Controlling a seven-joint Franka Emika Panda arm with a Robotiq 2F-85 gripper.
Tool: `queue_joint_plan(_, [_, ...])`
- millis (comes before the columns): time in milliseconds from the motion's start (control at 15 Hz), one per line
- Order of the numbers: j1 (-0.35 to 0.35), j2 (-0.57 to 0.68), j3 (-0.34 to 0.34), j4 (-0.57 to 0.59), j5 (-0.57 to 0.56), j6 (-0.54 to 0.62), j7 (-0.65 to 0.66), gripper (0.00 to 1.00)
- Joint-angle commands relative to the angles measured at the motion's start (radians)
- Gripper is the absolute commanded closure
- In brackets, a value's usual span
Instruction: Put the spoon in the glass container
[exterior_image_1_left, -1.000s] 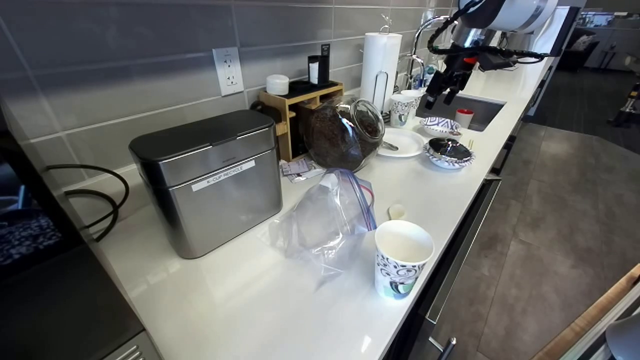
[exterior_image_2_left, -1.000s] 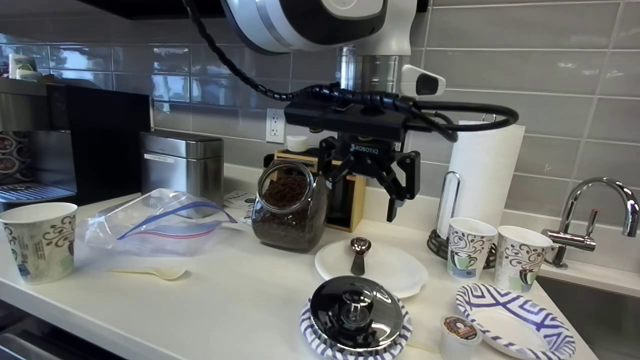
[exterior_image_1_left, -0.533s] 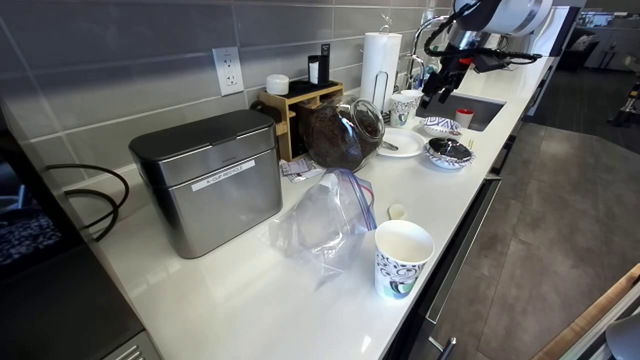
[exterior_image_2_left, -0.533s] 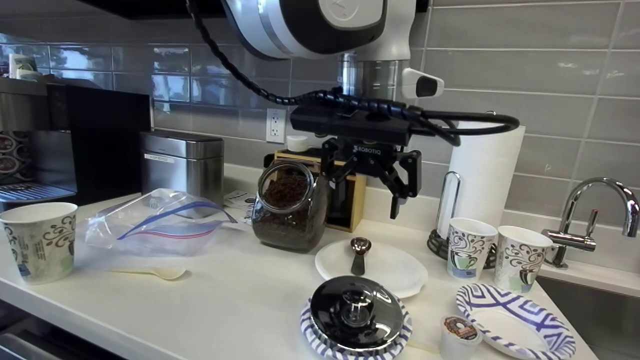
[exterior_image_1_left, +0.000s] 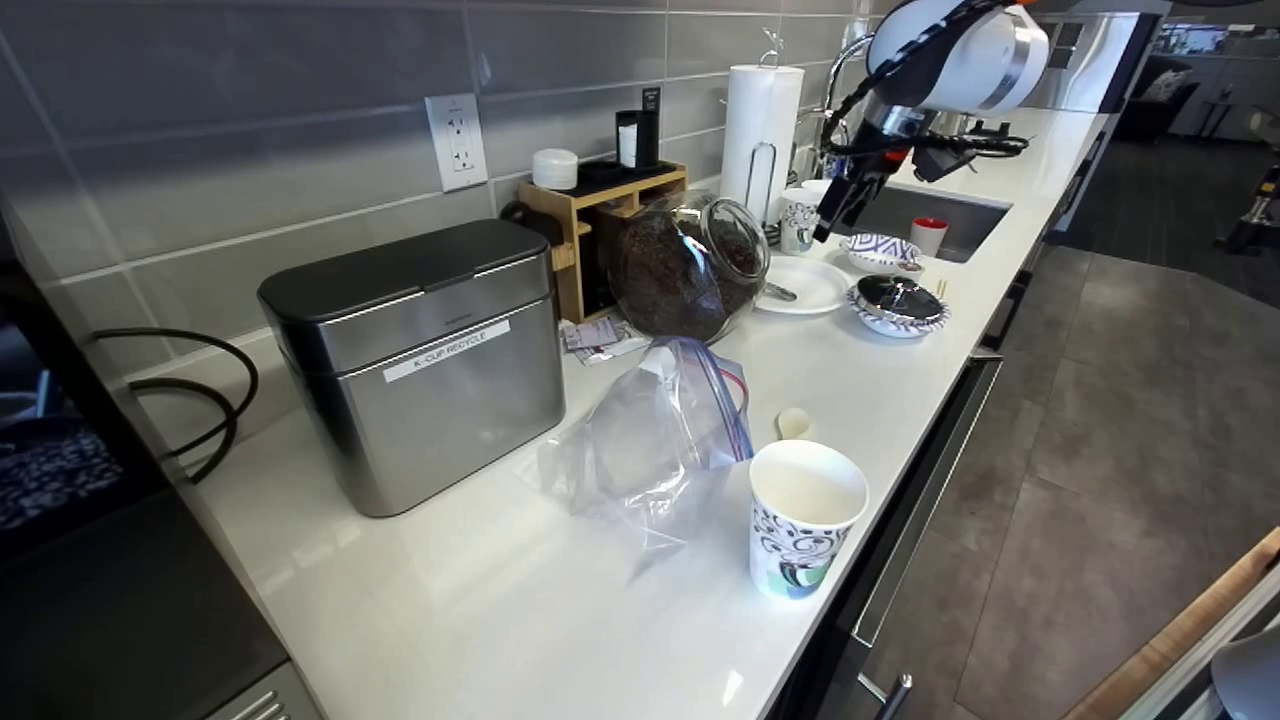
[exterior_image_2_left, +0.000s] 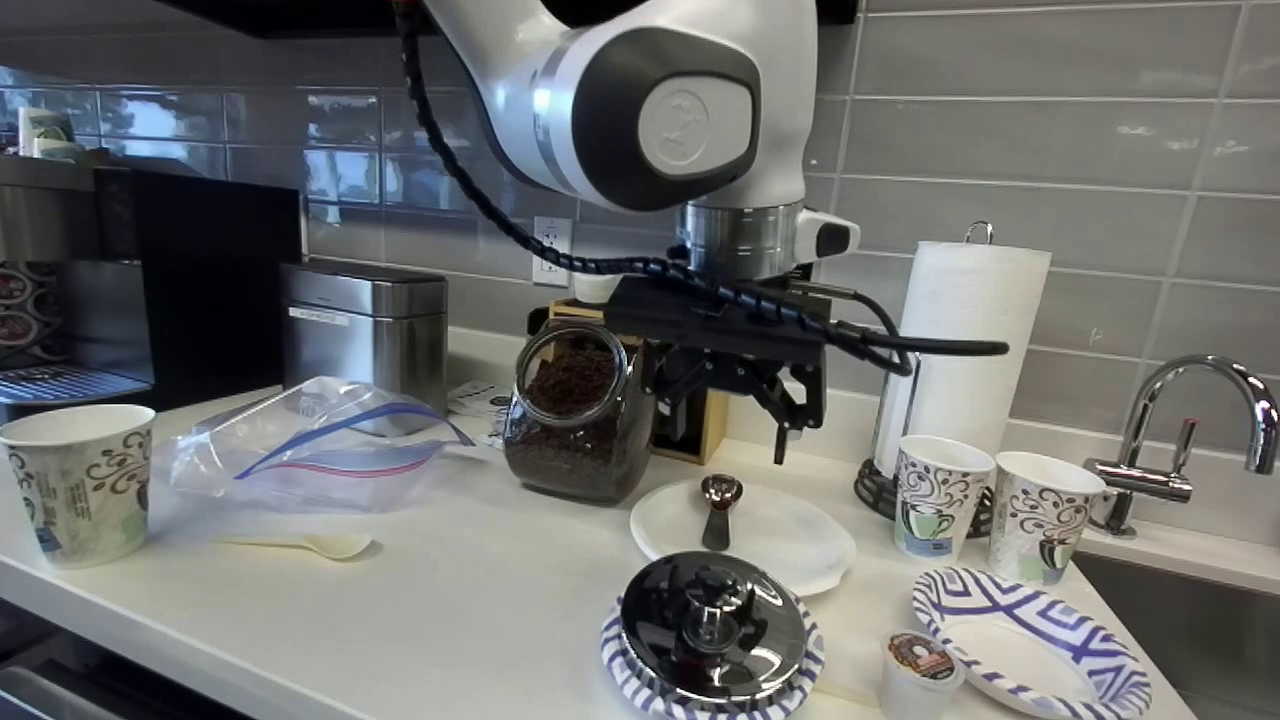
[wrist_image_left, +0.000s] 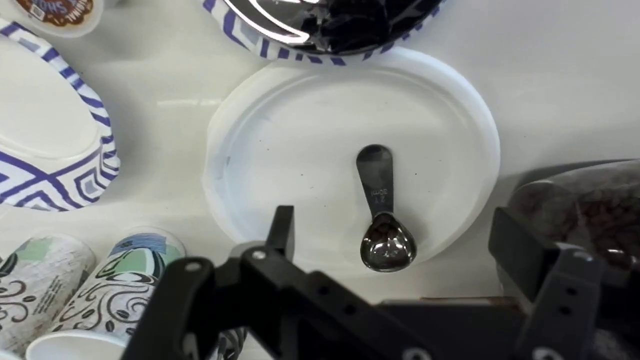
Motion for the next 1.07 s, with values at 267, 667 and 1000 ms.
queue_joint_plan(267, [-0.051, 0.153, 0.074, 0.077, -0.017, 0.098, -0.062, 0.0])
queue_joint_plan(667, [-0.059, 0.173, 0.082, 0.088, -0.075, 0.085, -0.036, 0.0])
queue_joint_plan(1000, [-0.085, 0.213, 0.12, 0.12, -0.045, 0.073, -0.085, 0.0])
